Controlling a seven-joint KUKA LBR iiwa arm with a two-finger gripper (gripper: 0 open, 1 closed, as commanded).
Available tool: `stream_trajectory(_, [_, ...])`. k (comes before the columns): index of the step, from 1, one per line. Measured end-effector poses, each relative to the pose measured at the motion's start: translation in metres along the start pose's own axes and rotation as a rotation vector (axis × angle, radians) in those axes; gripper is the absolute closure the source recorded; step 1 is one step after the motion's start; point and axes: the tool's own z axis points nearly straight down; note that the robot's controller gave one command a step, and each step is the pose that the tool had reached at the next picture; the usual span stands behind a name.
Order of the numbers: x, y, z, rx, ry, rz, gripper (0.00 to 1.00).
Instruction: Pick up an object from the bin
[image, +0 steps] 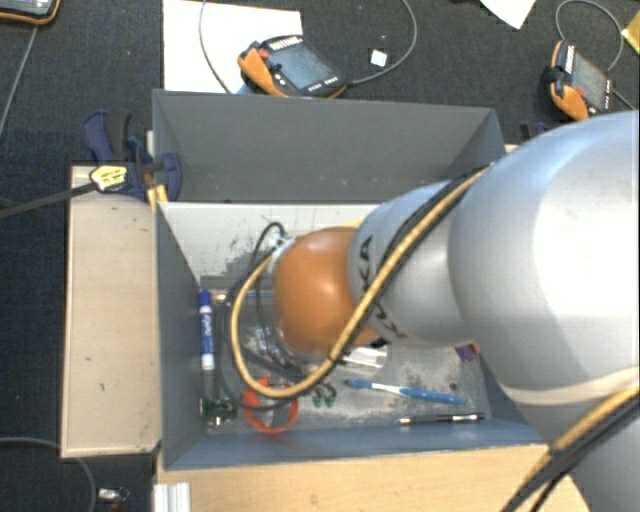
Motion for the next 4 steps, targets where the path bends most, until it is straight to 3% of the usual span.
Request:
stream_trajectory(1, [0.004,0.008,0.0,0.001,0.009,-0.119,1.0])
stream_trajectory(2, [0.004,0.008,0.0,0.001,0.009,-0.118,1.0])
stream_trajectory(4, [0.004,0.008,-0.043,0.002,0.012,-0.112,1.0])
